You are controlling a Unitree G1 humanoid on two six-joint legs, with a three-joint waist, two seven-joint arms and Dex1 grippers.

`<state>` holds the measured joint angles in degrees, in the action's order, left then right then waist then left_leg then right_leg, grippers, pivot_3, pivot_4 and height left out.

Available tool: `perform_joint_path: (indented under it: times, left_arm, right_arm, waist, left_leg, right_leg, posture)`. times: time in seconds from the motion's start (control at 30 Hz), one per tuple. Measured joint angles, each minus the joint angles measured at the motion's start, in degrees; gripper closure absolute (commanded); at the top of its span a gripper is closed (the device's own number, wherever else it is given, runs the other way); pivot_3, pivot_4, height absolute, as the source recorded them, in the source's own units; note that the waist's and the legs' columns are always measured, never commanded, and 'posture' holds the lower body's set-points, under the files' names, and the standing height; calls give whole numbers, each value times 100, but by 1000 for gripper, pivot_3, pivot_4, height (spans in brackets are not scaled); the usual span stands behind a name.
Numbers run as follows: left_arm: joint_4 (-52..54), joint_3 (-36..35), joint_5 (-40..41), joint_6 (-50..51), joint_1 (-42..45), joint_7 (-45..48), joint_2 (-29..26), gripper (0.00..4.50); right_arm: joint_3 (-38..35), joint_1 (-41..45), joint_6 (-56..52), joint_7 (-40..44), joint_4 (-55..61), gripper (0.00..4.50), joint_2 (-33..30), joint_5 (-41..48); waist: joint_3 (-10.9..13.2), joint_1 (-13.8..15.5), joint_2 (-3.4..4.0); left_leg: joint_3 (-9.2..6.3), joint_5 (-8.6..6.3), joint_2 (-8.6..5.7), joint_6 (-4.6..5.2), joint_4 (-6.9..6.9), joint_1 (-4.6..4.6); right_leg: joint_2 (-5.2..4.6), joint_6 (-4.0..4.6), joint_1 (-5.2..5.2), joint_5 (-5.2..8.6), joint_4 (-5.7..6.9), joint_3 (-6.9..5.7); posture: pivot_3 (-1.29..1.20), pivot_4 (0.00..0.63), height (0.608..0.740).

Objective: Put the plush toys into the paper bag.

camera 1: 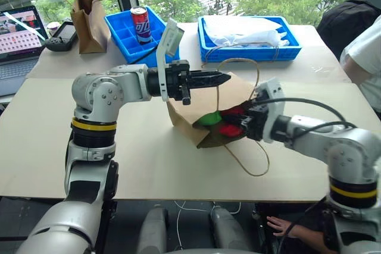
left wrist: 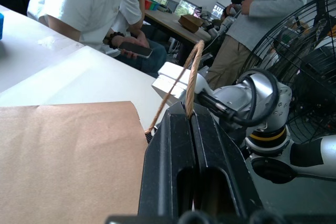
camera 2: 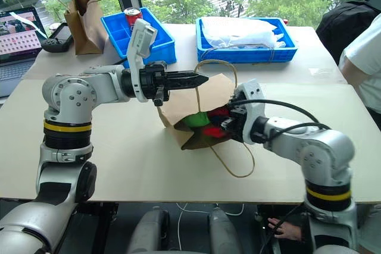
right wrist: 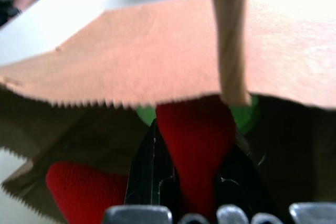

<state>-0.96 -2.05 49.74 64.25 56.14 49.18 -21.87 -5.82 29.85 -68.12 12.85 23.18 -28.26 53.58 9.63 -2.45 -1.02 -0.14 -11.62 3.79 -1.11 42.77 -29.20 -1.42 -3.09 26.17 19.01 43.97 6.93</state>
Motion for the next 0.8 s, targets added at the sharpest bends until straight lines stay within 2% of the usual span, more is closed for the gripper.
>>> perform_joint_path:
  times: [0.07, 0.13, 0.2, 0.23, 0.4, 0.67, 0.8]
  left_arm:
    - [0, -11, 0, 7, 0, -41, 0, 4500]
    - [1, -38, 2, 10, 0, -77, -4, 4500]
    - [3, -58, 5, 17, 0, -96, -14, 4500]
    - [3, -59, 9, 24, 0, -101, -14, 4500]
    - [4, -56, 9, 49, -1, -100, -20, 4500]
    - [-6, -27, -16, -13, 2, -37, -6, 4500]
    - [-21, -21, -18, -29, 3, -6, -9, 4500]
  right_arm:
    - [87, -46, 64, -70, -25, 3344, 210, -126]
    - [137, -88, 115, -118, -25, 2841, 255, -267]
    - [156, -113, 169, -177, -22, 2017, 278, -429]
    - [156, -120, 177, -184, -17, 1813, 279, -487]
    - [-18, -191, 126, -233, 255, 27, 202, -488]
    - [-1425, -301, -523, -172, 802, 27, -709, 843]
    - [-2411, -1038, -750, -66, 859, 27, -1452, 1740]
  waist:
    - [0, 2, 0]
    - [0, 20, 0]
    - [0, 23, 0]
    - [0, 22, 0]
    - [0, 9, 0]
    - [1, 23, -1]
    - [1, 62, -3]
  left_leg:
    - [0, 0, 0, 0, -1, -2]
    - [0, 0, 0, 0, 1, -4]
    - [0, 0, -1, 0, 4, -4]
    - [0, 0, 0, -1, 4, -3]
    - [0, 0, 0, 0, 1, -3]
    - [-1, 0, -1, 0, 2, -4]
    - [-1, 0, -1, 1, 0, -9]
  right_leg:
    - [-1, 0, 2, 0, 0, -1]
    - [-1, 0, 1, 0, 0, -2]
    - [-2, 0, 0, 0, 1, -2]
    - [-1, 0, 0, 0, 2, -2]
    - [-1, 0, 2, 0, 2, -2]
    - [-2, 1, -1, 0, 1, -3]
    - [-3, 0, -3, 1, -12, -4]
  posture:
    - [0, 150, 665]
    - [0, 150, 665]
    - [0, 150, 665]
    - [0, 150, 665]
    - [0, 150, 665]
    - [0, 150, 665]
    - [0, 150, 665]
